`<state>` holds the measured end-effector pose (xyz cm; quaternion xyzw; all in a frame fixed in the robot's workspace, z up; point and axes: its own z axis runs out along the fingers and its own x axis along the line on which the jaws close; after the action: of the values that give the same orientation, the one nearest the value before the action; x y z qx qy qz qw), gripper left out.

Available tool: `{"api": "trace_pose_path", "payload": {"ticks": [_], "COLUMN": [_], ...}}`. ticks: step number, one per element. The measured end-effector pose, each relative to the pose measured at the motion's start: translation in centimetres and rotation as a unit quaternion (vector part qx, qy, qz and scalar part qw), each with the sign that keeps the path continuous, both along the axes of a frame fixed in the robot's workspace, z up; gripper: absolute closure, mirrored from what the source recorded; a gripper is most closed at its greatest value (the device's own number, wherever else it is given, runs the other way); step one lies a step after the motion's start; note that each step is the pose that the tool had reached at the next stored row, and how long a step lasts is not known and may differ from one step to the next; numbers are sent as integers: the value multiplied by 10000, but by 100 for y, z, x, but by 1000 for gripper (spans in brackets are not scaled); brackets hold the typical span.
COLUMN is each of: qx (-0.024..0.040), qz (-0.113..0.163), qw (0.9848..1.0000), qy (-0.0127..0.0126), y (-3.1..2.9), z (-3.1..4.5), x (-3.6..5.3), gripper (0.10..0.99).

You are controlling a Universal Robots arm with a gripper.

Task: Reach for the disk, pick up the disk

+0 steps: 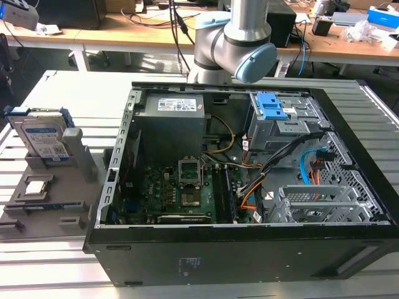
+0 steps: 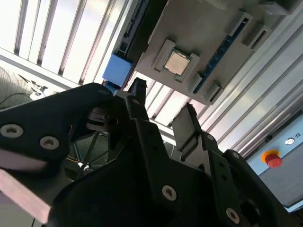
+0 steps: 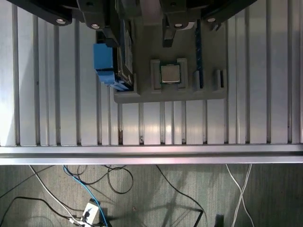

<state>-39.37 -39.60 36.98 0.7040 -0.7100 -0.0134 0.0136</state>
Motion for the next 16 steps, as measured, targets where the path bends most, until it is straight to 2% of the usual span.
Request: {"api": "trace_pose_path", "payload": {"ticks": [1, 5, 6, 7, 12, 16], "qx": [0, -2, -7, -19, -34, -34], "qz": [2, 3, 3, 2, 2, 2], "qw": [10000, 10000, 10000, 10000, 10000, 10000], "qy": [0, 0, 1, 0, 0, 0], "y": [0, 35, 78, 152, 297, 330], "z": [0, 0, 1, 0, 0, -4], "x": [0, 0, 0, 0, 0, 0], "gripper": [545, 545, 545, 545, 545, 545]}}
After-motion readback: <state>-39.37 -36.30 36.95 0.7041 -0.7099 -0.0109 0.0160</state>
